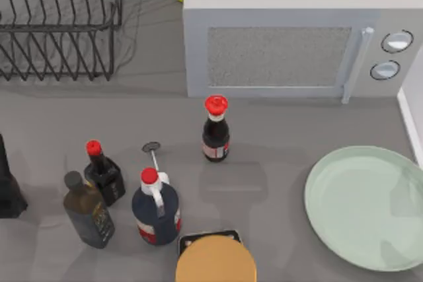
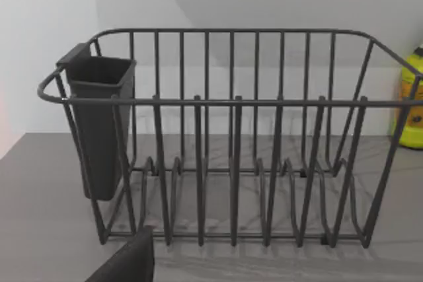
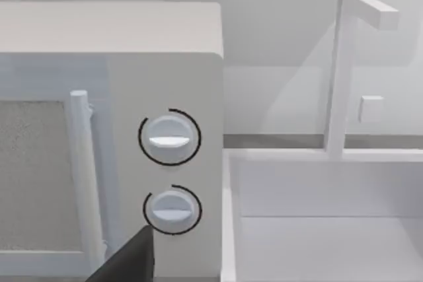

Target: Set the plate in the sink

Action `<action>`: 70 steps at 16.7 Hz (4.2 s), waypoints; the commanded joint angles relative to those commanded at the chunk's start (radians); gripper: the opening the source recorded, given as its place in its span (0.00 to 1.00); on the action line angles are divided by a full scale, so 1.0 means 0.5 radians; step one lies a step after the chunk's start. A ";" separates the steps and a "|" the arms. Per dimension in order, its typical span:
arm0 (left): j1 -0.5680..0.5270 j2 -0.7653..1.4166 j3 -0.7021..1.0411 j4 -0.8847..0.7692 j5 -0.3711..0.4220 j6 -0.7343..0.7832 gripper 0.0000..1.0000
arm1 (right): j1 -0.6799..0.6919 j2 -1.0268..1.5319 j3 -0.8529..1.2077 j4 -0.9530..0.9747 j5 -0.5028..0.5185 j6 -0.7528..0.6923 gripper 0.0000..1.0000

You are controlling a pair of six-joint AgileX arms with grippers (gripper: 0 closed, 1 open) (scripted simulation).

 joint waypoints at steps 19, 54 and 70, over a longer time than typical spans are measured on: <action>0.000 0.000 0.000 0.000 0.000 0.000 1.00 | 0.930 2.731 2.007 -1.618 0.001 0.952 1.00; 0.000 0.000 0.000 0.000 0.000 0.000 1.00 | 1.237 3.997 2.230 -1.374 0.003 1.270 0.55; 0.000 0.000 0.000 0.000 0.000 0.000 1.00 | 1.204 3.791 2.241 -1.388 0.044 1.250 0.00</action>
